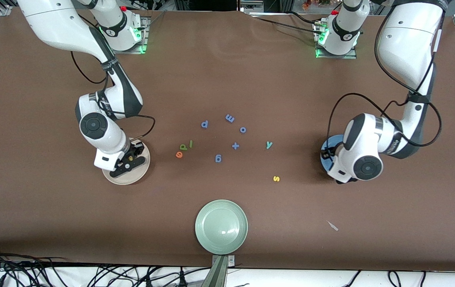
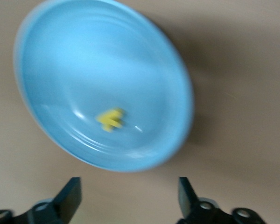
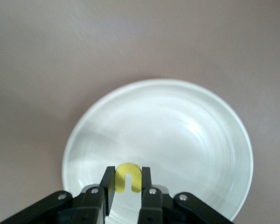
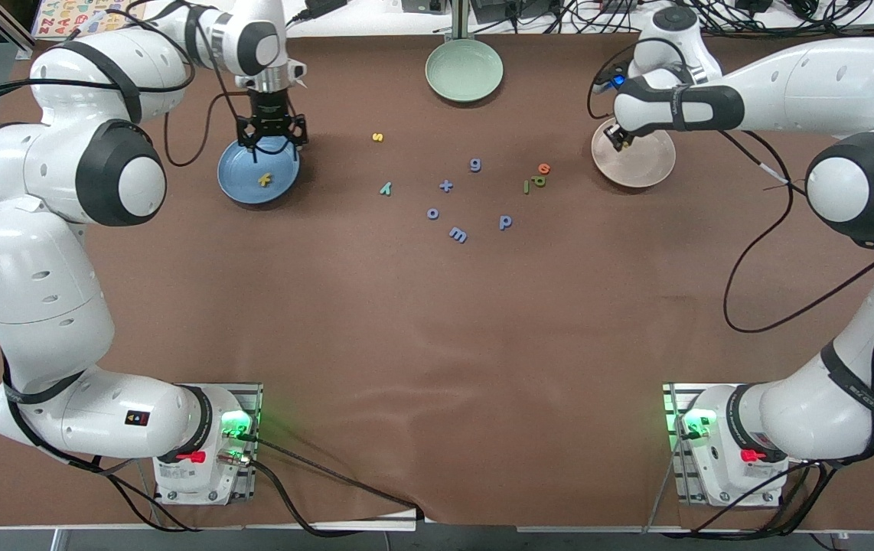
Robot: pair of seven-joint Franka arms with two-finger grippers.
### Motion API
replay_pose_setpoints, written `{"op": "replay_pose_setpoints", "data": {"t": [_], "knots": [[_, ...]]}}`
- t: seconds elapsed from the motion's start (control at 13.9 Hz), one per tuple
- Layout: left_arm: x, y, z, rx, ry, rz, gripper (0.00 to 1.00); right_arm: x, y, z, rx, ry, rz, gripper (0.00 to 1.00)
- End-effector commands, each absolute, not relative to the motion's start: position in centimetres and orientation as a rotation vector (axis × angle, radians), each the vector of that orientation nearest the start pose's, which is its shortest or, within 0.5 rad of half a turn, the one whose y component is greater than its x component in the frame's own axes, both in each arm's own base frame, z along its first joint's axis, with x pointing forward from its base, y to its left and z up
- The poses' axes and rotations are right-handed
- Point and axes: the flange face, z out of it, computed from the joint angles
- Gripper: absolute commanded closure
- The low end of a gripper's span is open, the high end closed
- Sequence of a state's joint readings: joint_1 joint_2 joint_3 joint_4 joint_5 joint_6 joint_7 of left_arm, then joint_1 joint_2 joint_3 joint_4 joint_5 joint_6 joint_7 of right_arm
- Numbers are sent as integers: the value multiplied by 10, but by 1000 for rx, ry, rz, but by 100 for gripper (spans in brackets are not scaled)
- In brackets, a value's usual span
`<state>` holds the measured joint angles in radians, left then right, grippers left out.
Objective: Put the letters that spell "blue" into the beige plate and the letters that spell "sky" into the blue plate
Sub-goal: 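Drop the n in the white plate while the left gripper drops the k, then grasp the orange e with the right gripper while the left gripper grasps the yellow s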
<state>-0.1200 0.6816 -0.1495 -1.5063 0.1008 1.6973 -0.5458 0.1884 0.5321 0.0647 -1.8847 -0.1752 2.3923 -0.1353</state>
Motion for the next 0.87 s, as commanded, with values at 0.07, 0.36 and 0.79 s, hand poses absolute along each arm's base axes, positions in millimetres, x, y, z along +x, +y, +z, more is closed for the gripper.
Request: {"op": "replay_pose_setpoints", "data": {"t": [0.07, 0.36, 0.79], "knots": [[642, -217, 261, -2986, -223, 548, 0, 611, 166, 249, -3127, -761, -46, 30], [665, -264, 255, -3175, 10, 154, 0, 614, 216, 259, -3069, -486, 6, 30], [673, -296, 209, -3221, 180, -175, 0, 598, 300, 200, -3038, -181, -64, 30]]}}
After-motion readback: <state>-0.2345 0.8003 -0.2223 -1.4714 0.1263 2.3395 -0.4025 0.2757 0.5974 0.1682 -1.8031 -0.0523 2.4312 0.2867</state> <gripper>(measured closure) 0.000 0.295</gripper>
